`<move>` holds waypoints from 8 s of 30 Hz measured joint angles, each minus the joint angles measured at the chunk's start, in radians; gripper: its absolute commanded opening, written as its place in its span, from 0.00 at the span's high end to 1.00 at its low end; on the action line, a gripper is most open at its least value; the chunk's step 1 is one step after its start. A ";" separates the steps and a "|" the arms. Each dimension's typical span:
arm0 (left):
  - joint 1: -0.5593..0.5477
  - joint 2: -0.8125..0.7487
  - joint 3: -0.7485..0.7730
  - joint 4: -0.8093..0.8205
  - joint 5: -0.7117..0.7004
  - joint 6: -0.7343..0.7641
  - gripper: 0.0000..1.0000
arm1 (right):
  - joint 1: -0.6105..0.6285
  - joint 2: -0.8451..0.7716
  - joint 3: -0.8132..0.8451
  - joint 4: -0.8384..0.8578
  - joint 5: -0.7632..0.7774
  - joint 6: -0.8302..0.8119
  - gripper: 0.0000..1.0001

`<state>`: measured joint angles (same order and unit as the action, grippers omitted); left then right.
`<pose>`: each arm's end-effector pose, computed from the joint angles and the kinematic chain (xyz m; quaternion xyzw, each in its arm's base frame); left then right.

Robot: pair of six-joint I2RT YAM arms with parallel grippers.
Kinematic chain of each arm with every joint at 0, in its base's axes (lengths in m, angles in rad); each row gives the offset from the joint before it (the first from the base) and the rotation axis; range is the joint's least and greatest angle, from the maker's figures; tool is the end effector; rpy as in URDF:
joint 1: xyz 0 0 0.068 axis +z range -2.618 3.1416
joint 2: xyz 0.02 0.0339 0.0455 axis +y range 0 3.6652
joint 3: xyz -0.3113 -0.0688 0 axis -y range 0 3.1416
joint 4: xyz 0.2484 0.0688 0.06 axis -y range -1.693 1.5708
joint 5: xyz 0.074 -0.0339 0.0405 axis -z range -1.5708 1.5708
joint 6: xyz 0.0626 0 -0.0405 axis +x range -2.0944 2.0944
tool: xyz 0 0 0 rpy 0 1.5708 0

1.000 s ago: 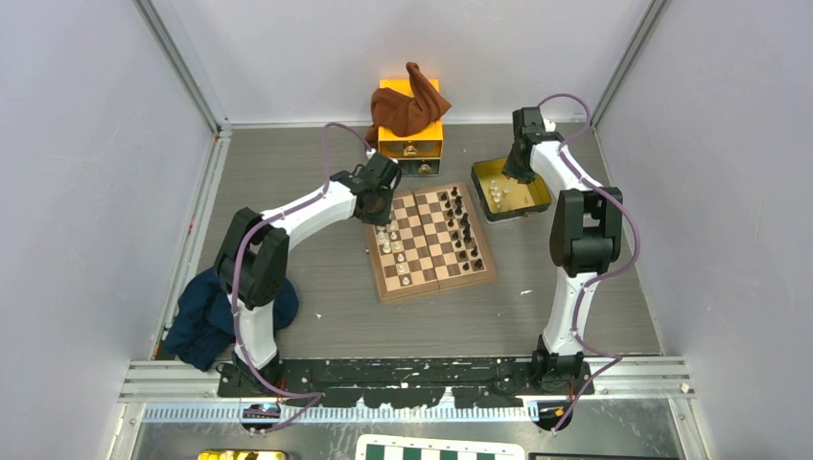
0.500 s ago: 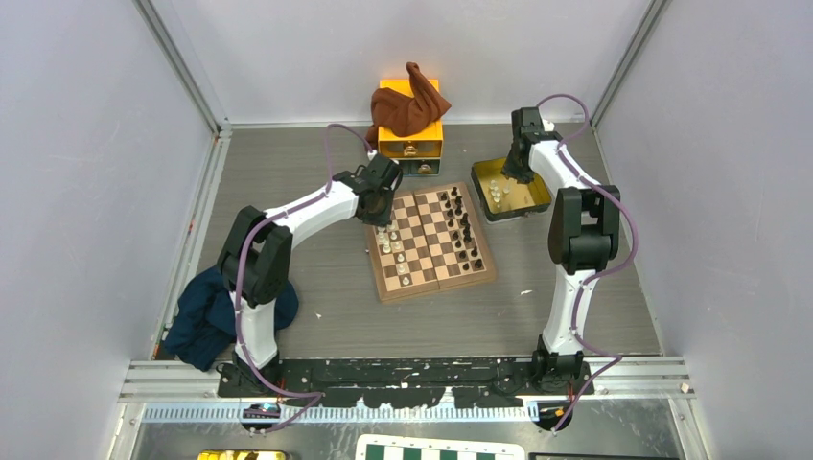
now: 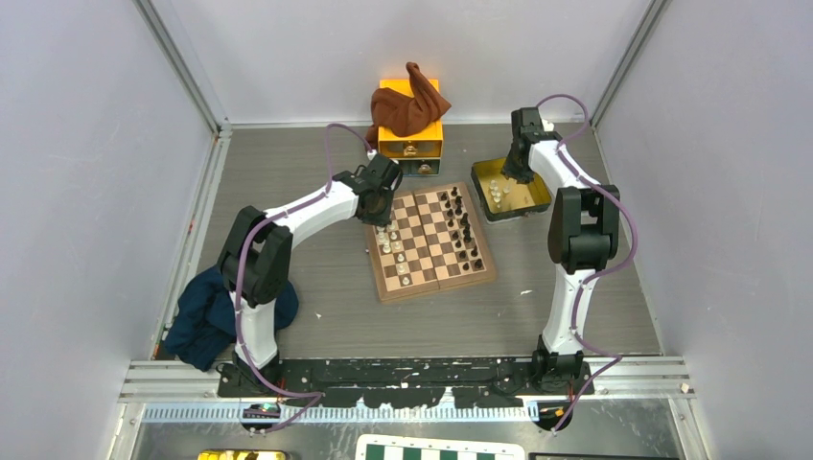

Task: Set up the chess pieces on the board
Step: Place the chess piece on the chessboard, then pick up the chess piece from the storage box, then place the chess piece on the chessboard.

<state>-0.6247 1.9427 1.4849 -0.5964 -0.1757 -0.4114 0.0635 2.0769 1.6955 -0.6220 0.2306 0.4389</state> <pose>0.3710 -0.2540 0.2296 0.0802 0.9600 -0.0523 0.2631 0.4962 0.0172 0.2352 0.2096 0.9309 -0.0379 0.2968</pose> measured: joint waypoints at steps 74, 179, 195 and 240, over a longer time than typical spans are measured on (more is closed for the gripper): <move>0.000 -0.150 0.004 -0.018 -0.041 0.001 0.74 | 0.000 0.085 0.063 -0.014 -0.016 0.005 0.68; -0.002 -0.803 -0.249 -0.274 -0.359 -0.060 0.75 | 0.925 -0.175 -0.109 -0.121 0.028 0.011 0.99; -0.002 -0.803 -0.249 -0.274 -0.359 -0.061 0.75 | 0.908 -0.138 -0.126 -0.090 0.016 0.008 0.99; -0.002 -0.793 -0.249 -0.272 -0.359 -0.059 0.75 | 0.868 -0.106 -0.164 -0.058 -0.007 -0.018 0.67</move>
<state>-0.6266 1.1500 1.2354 -0.8688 -0.5343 -0.4706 0.9318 1.9705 1.5314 -0.6796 0.2234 0.4210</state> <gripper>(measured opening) 0.246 0.330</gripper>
